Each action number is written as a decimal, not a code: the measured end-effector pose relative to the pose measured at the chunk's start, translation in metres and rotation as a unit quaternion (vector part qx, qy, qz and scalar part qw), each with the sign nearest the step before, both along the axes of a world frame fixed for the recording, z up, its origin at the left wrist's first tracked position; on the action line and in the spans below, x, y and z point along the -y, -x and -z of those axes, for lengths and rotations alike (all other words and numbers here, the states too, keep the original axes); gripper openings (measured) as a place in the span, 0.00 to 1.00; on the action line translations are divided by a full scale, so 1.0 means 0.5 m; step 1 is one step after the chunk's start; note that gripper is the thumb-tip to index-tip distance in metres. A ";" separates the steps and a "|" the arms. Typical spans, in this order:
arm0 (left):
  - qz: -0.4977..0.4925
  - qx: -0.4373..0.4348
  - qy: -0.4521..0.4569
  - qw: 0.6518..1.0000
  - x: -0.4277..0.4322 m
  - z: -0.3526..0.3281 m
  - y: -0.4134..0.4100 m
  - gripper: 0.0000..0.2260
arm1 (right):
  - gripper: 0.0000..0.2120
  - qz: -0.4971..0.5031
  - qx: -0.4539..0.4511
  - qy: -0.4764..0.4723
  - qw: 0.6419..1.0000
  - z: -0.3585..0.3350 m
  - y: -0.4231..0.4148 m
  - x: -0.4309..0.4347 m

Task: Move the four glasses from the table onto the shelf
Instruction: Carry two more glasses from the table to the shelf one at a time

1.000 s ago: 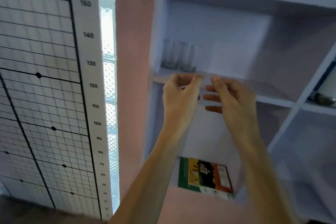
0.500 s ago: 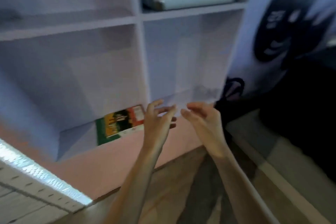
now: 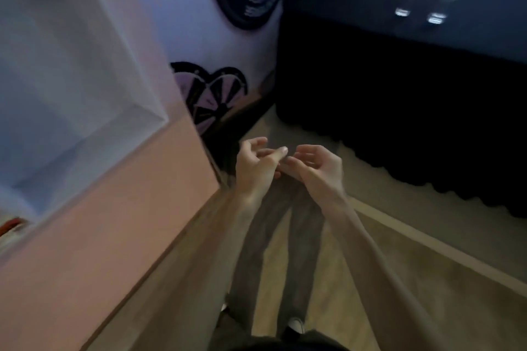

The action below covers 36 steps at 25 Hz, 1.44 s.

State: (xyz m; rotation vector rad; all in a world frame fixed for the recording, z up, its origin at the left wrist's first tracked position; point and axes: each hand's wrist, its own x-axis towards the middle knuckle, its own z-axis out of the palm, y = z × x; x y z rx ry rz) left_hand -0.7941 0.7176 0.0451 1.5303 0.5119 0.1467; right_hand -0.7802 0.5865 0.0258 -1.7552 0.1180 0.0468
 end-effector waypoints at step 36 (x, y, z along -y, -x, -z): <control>0.152 -0.047 0.041 0.986 0.920 0.017 -1.205 0.19 | 0.33 0.176 -0.005 0.039 0.984 -0.003 -1.084 0.897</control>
